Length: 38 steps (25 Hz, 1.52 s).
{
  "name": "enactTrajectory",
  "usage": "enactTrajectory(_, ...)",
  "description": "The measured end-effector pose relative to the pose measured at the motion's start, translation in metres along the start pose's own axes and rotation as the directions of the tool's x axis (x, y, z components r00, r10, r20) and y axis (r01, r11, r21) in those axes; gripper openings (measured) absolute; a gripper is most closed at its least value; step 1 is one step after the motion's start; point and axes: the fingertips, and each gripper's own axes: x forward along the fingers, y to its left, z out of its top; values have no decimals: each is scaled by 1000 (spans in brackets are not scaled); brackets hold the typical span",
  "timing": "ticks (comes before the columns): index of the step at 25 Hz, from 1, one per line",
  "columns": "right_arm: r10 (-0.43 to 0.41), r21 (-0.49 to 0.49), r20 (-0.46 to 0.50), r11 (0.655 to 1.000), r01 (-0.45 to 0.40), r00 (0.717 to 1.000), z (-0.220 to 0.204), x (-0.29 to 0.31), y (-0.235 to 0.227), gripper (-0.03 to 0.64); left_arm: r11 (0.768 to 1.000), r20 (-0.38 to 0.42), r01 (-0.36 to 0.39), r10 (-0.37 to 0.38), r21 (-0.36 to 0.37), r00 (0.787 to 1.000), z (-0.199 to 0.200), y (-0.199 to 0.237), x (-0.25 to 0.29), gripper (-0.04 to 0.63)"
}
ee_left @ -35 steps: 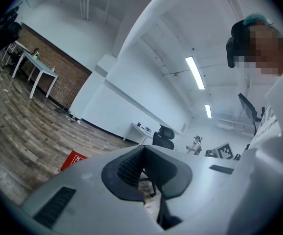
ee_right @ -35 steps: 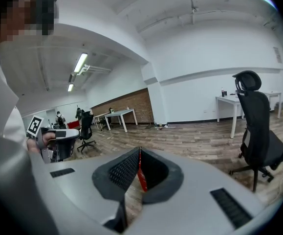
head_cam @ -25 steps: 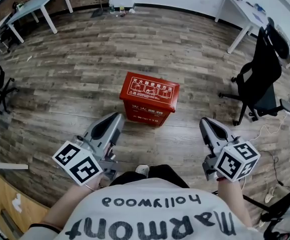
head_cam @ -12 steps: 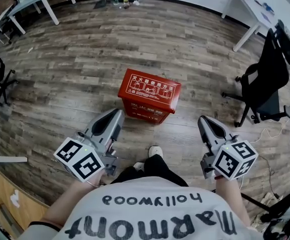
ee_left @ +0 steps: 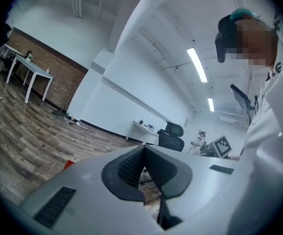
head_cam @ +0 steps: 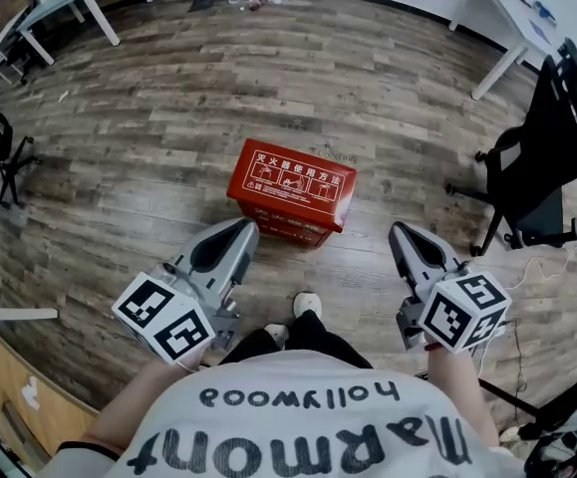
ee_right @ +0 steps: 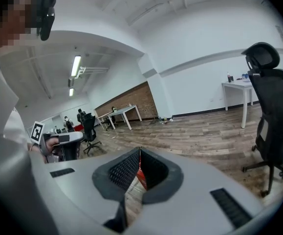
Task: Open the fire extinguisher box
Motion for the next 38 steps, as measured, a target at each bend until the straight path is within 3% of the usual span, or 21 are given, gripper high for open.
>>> enactTrajectory(7, 8, -47, -22, 999, -9, 1000, 9, 11, -23, 11, 999, 8, -49, 49, -23, 999, 6, 10, 26, 5)
enactTrajectory(17, 52, -115, -63, 992, -59, 997, 22, 27, -45, 11, 998, 44, -61, 61, -14, 997, 15, 11, 67, 5)
enactTrajectory(26, 73, -112, -123, 990, -87, 990, 3, 43, -44, 11, 990, 1, -134, 134, -33, 991, -4, 32, 50, 5)
enactTrajectory(30, 59, -91, -153, 993, -73, 986, -9, 55, -41, 11, 985, 50, -174, 173, 12, 984, 5, 53, 40, 5)
enactTrajectory(38, 6, -29, -186, 1000, -12, 982, -18, 85, -28, 11, 994, 53, -108, 108, -1, 993, 27, 104, 44, 5)
